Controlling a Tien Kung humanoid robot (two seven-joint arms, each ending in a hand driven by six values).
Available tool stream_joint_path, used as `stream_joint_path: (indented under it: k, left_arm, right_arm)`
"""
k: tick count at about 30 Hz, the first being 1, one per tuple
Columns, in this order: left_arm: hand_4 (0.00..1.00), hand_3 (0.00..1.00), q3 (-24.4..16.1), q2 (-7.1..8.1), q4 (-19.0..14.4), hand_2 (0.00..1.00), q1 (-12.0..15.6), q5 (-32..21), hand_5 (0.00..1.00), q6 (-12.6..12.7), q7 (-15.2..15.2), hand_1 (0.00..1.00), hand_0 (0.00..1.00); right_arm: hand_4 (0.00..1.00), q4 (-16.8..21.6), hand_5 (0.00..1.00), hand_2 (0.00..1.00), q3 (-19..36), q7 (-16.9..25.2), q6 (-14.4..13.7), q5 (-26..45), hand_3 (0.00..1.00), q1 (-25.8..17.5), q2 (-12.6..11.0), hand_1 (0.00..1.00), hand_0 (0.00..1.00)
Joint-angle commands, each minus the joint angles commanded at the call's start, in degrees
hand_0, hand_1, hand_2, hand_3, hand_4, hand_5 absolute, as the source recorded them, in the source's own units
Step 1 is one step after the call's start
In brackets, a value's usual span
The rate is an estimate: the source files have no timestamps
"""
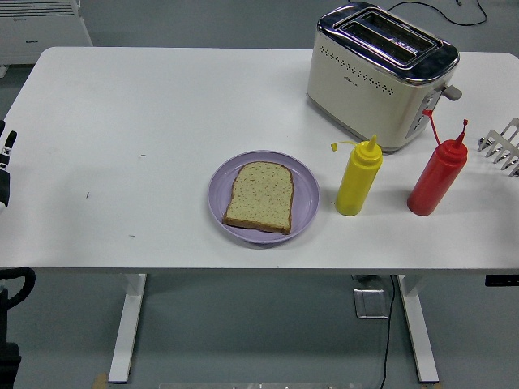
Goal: Pick up the cup,pour liquid into bread,place the cup on the desk
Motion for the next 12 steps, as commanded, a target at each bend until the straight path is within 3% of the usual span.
stream_joint_path:
  k: [12]
  left_arm:
    - [0.661,0.752,0.0,0.01,0.0,0.855,-0.1,0.0,0.998,0.0,0.0,0.841,0.833]
  right_arm:
    - [0.568,-0.1,0.681,0.721,-0.1,-0.2,0.2,-0.1,0.762,0.1,0.1,0.702,0.760]
